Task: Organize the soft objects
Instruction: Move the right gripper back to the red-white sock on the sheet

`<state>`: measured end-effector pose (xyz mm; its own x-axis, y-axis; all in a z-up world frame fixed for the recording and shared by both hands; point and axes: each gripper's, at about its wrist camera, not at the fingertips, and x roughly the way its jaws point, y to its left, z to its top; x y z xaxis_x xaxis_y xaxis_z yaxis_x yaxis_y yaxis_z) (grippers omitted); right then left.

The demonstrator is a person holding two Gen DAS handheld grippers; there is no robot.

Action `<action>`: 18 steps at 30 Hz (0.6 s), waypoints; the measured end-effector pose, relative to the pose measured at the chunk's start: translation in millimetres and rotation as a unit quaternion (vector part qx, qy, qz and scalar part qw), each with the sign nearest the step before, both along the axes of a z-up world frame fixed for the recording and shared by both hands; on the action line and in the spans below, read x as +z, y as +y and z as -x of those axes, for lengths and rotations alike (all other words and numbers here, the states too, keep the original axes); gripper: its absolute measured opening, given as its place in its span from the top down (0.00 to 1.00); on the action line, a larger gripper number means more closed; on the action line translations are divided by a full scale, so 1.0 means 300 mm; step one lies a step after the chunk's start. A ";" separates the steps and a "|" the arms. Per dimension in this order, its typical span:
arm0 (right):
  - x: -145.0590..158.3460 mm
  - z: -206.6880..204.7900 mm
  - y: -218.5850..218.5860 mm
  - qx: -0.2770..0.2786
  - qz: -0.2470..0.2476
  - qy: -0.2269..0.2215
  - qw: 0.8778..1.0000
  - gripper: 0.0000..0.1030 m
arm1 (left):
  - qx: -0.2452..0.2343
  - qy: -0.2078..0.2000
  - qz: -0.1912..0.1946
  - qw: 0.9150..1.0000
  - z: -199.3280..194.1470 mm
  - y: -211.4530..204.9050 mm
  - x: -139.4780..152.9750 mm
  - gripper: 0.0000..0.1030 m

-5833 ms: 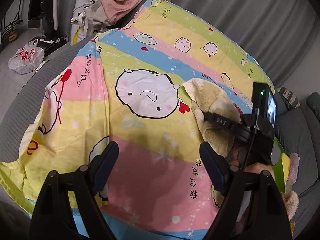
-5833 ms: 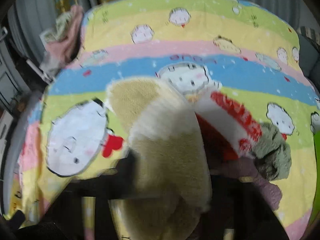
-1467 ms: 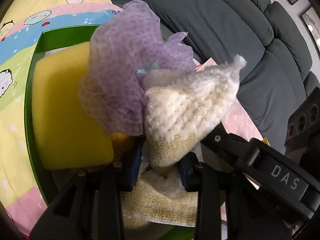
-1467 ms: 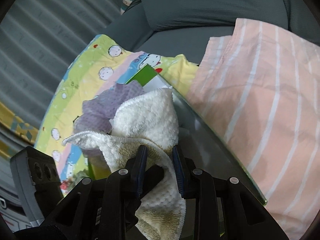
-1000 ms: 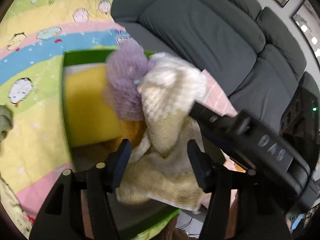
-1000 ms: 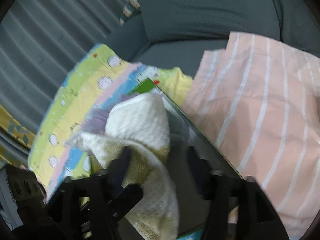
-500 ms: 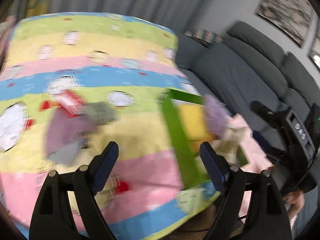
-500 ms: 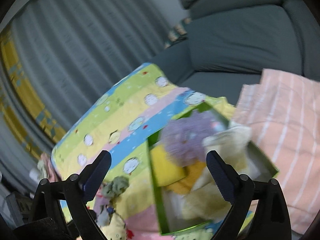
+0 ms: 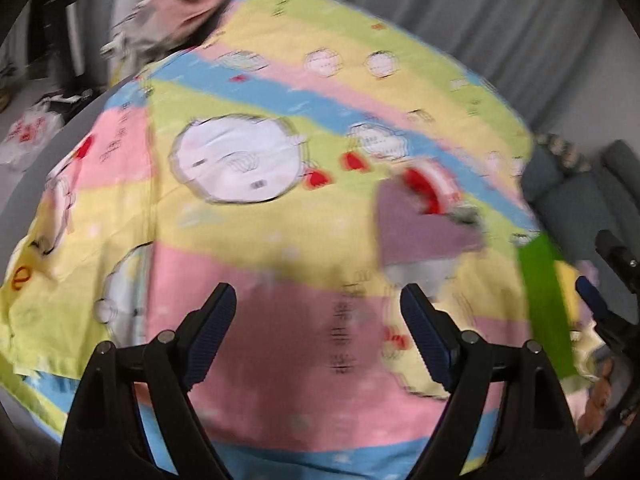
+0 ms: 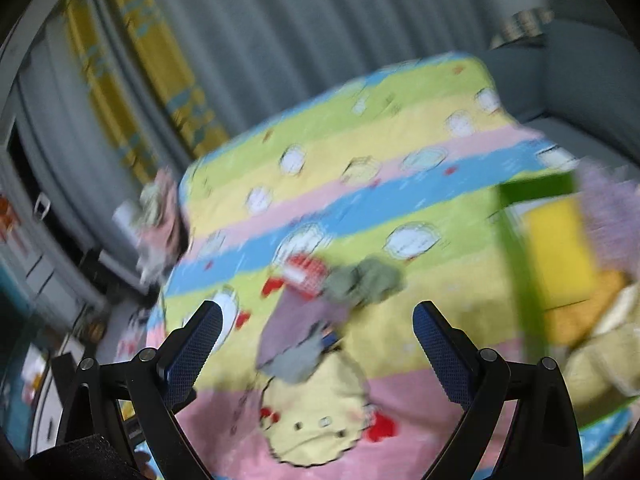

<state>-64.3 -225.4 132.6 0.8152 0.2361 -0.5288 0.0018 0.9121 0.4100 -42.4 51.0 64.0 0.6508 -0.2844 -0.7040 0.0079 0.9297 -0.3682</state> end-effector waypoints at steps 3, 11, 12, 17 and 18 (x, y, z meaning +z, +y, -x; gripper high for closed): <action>-0.076 -0.096 0.083 0.032 0.011 0.040 0.999 0.06 | 0.030 0.023 -0.031 0.999 -0.018 0.042 -0.045 0.19; -0.255 -0.294 0.231 0.045 0.059 0.138 0.988 0.06 | 0.034 0.028 -0.052 0.998 -0.037 0.065 -0.066 0.19; -0.274 -0.317 0.238 0.041 0.061 0.146 0.987 0.06 | 0.036 0.027 -0.052 0.998 -0.036 0.071 -0.063 0.19; -0.362 -0.379 0.259 0.019 0.061 0.177 0.982 0.15 | 0.044 0.022 -0.050 0.998 -0.025 0.101 -0.048 0.19; -0.360 -0.377 0.262 0.016 0.065 0.170 0.983 0.16 | 0.045 0.022 -0.051 0.997 -0.024 0.106 -0.047 0.19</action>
